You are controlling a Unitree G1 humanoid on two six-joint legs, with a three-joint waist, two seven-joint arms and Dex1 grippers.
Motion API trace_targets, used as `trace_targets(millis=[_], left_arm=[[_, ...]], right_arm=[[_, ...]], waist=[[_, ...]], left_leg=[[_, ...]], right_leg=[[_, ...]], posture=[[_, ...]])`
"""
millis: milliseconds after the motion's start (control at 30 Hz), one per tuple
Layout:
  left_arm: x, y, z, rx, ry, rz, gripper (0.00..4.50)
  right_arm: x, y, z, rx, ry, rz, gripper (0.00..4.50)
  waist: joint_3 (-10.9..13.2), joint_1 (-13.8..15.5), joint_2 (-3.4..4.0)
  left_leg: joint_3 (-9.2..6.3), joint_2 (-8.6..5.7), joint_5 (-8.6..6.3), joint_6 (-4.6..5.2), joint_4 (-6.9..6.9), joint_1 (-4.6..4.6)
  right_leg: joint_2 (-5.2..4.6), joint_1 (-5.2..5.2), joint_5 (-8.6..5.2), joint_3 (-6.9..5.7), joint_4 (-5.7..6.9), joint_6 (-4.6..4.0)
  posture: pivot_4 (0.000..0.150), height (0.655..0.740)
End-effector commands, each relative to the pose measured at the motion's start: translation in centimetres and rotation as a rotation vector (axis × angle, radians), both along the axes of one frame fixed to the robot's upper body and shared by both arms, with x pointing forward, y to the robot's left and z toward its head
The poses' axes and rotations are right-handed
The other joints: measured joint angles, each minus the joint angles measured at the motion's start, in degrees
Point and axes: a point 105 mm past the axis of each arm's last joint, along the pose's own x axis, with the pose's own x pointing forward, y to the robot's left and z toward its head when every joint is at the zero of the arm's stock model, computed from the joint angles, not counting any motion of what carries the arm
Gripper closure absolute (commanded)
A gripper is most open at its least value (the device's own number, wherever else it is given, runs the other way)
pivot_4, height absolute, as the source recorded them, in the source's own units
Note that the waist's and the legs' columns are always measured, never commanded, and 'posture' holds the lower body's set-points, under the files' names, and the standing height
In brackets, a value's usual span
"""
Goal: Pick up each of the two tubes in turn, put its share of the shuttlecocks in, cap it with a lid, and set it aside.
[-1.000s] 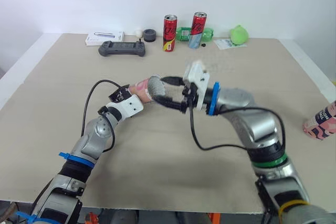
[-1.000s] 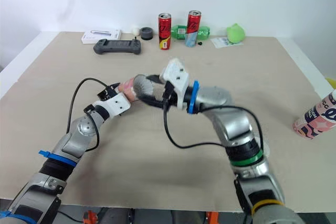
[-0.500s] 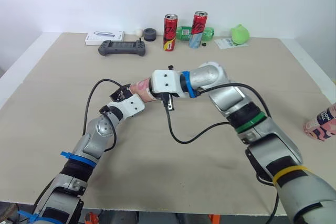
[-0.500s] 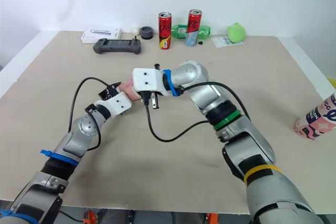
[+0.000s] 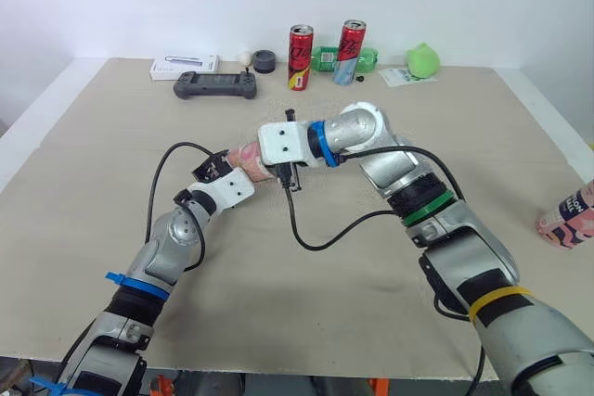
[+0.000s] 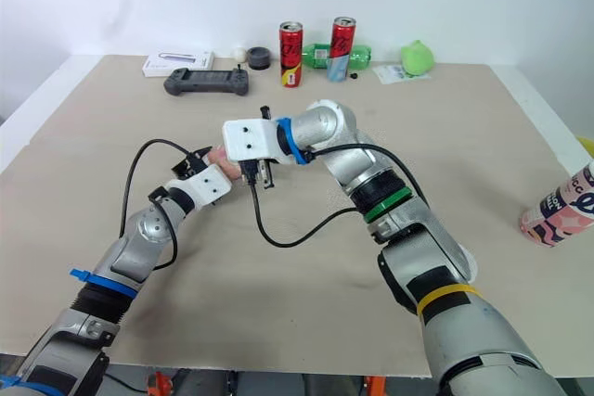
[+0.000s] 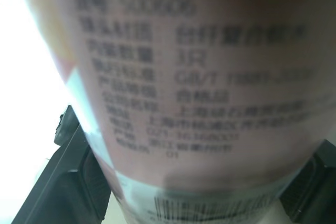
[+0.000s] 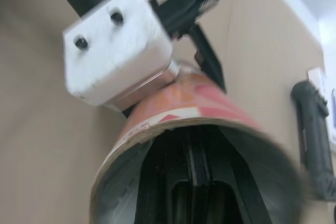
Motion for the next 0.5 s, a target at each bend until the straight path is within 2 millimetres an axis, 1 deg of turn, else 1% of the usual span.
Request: trace_targets(millis=[33,100,233,267,300,333,433,467,500], left_arm=[[-0.2,-0.8,1.1,-0.009,-0.038,-0.031,0.87],[-0.1,-0.9,1.1,-0.011,-0.037,-0.036,0.87],[-0.2,-1.3,1.2,-0.041,-0.037,-0.049,0.87],[-0.3,-1.4,1.4,-0.091,-0.028,-0.055,0.87],[-0.6,-2.0,1.5,-0.142,-0.014,-0.097,0.87],[-0.9,-2.5,1.6,-0.176,-0.005,-0.129,0.87],[-2.5,-4.8,1.9,-0.415,0.088,-0.279,0.87],[-2.9,-5.4,2.1,-0.474,0.109,-0.322,0.87],[-3.2,-5.7,2.3,-0.504,0.120,-0.345,0.87]], right_arm=[[-1.7,-0.8,2.9,0.055,-0.047,0.055,4.46],[-2.0,-1.9,3.0,0.051,-0.036,0.041,4.46],[-3.0,-4.3,3.9,0.129,0.047,0.005,4.46],[-3.3,-5.6,4.1,0.155,0.086,-0.018,4.46],[-3.4,-7.2,4.0,0.163,0.127,-0.056,4.46],[-3.5,-8.3,3.9,0.168,0.155,-0.082,4.46],[-3.9,-13.4,2.5,0.115,0.283,-0.216,3.53],[-4.1,-14.8,2.0,0.088,0.312,-0.254,2.98],[-4.3,-15.5,1.8,0.071,0.326,-0.274,2.55]], waist=[[0.00,0.00,0.00],[0.00,0.01,0.00],[0.00,0.14,0.00],[0.00,0.19,0.00],[0.00,0.43,-0.01],[0.00,0.55,0.00],[0.00,1.02,0.00],[0.00,1.17,0.00],[0.01,1.29,0.01]], left_leg=[[0.00,0.00,0.00,0.00,0.00,0.00],[-0.01,-0.01,0.00,0.00,0.00,0.00],[-0.05,-0.01,0.00,0.00,0.02,0.00],[-0.05,-0.01,0.00,0.00,0.02,0.00],[-0.05,-0.02,0.00,0.00,0.02,-0.03],[-0.13,-0.05,0.00,0.00,0.05,-0.04],[-0.12,-0.17,0.00,0.00,0.05,-0.07],[-0.11,-0.22,0.00,0.00,0.05,-0.07],[-0.06,-0.28,-0.01,-0.01,0.04,-0.07]], right_leg=[[0.00,0.01,0.00,0.00,0.00,0.00],[-0.01,0.01,0.00,0.00,-0.01,0.00],[-0.01,0.05,-0.05,-0.02,-0.01,0.01],[-0.01,0.06,-0.06,-0.02,0.00,0.00],[-0.01,0.04,-0.06,-0.02,-0.02,0.00],[-0.02,0.10,-0.07,-0.04,-0.01,-0.01],[-0.17,0.12,-0.10,-0.05,-0.05,-0.01],[-0.24,0.14,-0.17,-0.08,-0.07,0.00],[-0.33,0.14,-0.26,-0.07,-0.08,0.09]], posture=[[0.150,0.7400],[0.150,0.7400],[0.150,0.7400],[0.150,0.7400],[0.150,0.7400],[0.150,0.7400],[0.150,0.7400],[0.150,0.7400],[0.150,0.7400]])
